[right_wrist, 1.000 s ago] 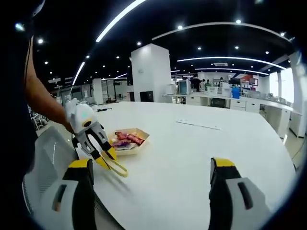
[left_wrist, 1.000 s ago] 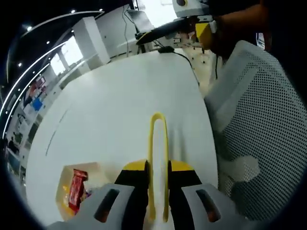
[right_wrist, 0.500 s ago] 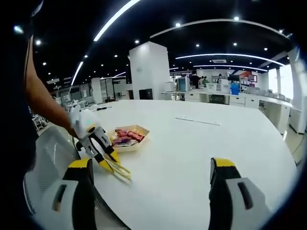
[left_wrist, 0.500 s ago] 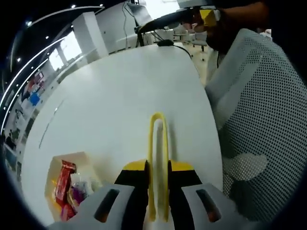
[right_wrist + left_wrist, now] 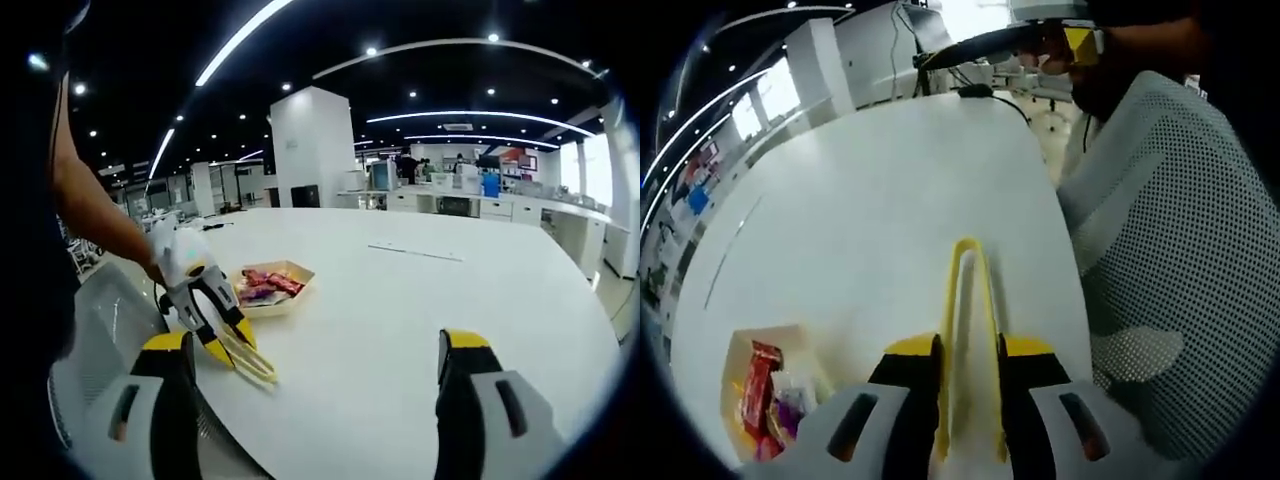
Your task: Place the target food into the container with the food tongs after gripping and lifting it, then release it inside without dropping or visibly crushing the food.
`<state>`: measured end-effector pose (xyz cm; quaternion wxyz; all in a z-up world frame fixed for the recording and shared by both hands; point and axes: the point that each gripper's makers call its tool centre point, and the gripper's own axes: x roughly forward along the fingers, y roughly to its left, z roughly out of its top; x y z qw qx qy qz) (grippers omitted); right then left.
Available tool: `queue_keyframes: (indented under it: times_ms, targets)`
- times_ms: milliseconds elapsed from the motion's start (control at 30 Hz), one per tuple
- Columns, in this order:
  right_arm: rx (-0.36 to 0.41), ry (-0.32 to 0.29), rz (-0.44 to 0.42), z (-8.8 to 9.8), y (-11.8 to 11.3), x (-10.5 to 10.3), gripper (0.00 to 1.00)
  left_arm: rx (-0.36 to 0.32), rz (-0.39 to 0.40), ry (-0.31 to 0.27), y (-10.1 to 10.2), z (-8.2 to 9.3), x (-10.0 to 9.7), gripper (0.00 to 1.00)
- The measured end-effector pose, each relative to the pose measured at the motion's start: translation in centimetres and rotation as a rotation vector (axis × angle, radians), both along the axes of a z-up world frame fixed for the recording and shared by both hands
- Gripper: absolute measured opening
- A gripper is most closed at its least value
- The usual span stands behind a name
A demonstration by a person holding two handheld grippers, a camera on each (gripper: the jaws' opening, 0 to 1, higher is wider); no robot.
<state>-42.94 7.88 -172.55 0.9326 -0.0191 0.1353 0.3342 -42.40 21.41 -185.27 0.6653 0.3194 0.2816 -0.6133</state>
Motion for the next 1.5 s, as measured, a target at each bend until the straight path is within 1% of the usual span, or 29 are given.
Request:
queue_keyframes:
  times_ms: [100,133,200,267,300,333,367,433,467,533,567,600,667,733,767,800,867,900,967,1033,1067,1100,1133,1167,1200,1233,1300,1367,1500]
  targets:
    - [0.003,0.002,-0.003,0.0,-0.1,0.0,1.00,-0.009,-0.003,0.000,0.1,0.0,0.0,0.23]
    - [0.003,0.000,-0.003,0.1,-0.1,0.0,1.00,-0.017,-0.013,-0.016,0.1,0.1,0.0,0.23]
    - [0.005,-0.002,-0.003,0.2,-0.1,0.1,1.00,-0.030,-0.006,-0.017,0.2,0.5,0.2,0.25]
    - [0.005,-0.002,-0.004,0.2,-0.1,0.1,1.00,-0.039,0.008,-0.018,0.2,0.8,0.5,0.23]
    - [0.006,-0.002,-0.004,0.2,-0.1,0.1,1.00,-0.076,0.032,-0.017,0.0,1.5,0.9,0.23]
    - [0.006,-0.002,-0.004,0.2,-0.1,0.1,1.00,-0.092,0.056,-0.010,0.0,1.7,1.2,0.27]
    - [0.004,-0.002,-0.004,0.2,-0.1,0.1,1.00,-0.117,0.073,-0.006,-0.2,2.3,1.5,0.33]
    - [0.001,-0.004,-0.002,0.3,0.0,0.2,1.00,-0.152,0.102,0.005,-0.3,3.3,1.9,0.42]
    - [0.002,-0.007,0.000,0.4,0.1,0.3,1.00,-0.163,0.111,-0.003,-0.2,3.8,2.2,0.48]
    - [-0.002,-0.009,0.003,0.5,0.2,0.4,1.00,-0.191,0.125,-0.025,0.0,5.0,2.8,0.54]
    - [-0.003,-0.010,0.005,0.6,0.3,0.5,1.00,-0.211,0.140,-0.024,0.1,5.5,3.1,0.56]
    - [-0.004,-0.012,0.006,0.7,0.3,0.6,1.00,-0.245,0.169,-0.018,0.3,6.4,3.5,0.59]
    - [-0.010,-0.014,0.011,0.9,0.4,0.8,1.00,-0.272,0.188,-0.033,0.9,7.4,4.0,0.65]
    - [-0.016,-0.020,0.016,1.1,0.5,1.0,1.00,-0.299,0.213,-0.035,1.8,8.5,4.4,0.68]
    - [-0.020,-0.022,0.019,1.1,0.5,1.2,1.00,-0.310,0.233,-0.048,2.5,9.1,4.8,0.70]
    - [-0.023,-0.022,0.020,1.2,0.5,1.2,1.00,-0.313,0.238,-0.053,2.8,9.3,4.9,0.72]
    - [-0.029,-0.023,0.024,1.3,0.5,1.4,1.00,-0.327,0.272,-0.064,4.2,10.1,5.5,0.75]
    - [-0.032,-0.020,0.025,1.2,0.4,1.4,1.00,-0.342,0.301,-0.072,5.1,10.7,5.9,0.77]
    - [-0.037,-0.014,0.022,1.0,0.3,1.6,1.00,-0.368,0.338,-0.084,6.4,11.6,6.5,0.84]
    - [-0.036,-0.015,0.021,1.1,0.3,1.7,1.00,-0.386,0.377,-0.087,8.0,12.4,6.8,0.88]
    - [-0.037,-0.015,0.021,1.1,0.3,1.7,1.00,-0.394,0.402,-0.099,9.0,12.9,7.0,0.90]
    - [-0.042,-0.018,0.019,1.1,0.2,1.8,1.00,-0.398,0.410,-0.105,9.4,13.1,7.1,0.91]
    - [-0.045,-0.020,0.019,1.1,0.2,1.8,1.00,-0.419,0.446,-0.110,10.7,13.8,7.4,0.93]
    - [-0.047,-0.028,0.021,1.1,0.2,1.9,1.00,-0.432,0.460,-0.107,11.2,14.1,7.4,0.95]
    - [-0.046,-0.026,0.022,1.0,0.2,1.9,1.00,-0.445,0.475,-0.103,11.8,14.3,7.3,0.97]
    - [-0.055,-0.016,0.021,0.7,0.1,2.0,1.00,-0.451,0.492,-0.111,12.6,14.7,7.4,1.00]
    - [-0.063,-0.022,0.018,0.8,0.0,2.1,1.00,-0.463,0.518,-0.123,13.9,15.2,7.2,1.00]
    - [-0.058,-0.017,0.009,0.7,-0.2,2.2,1.00,-0.479,0.537,-0.122,14.9,15.5,6.9,1.00]
    - [-0.068,-0.011,-0.001,0.4,-0.4,2.2,1.00,-0.496,0.588,-0.123,16.8,15.6,6.5,1.00]
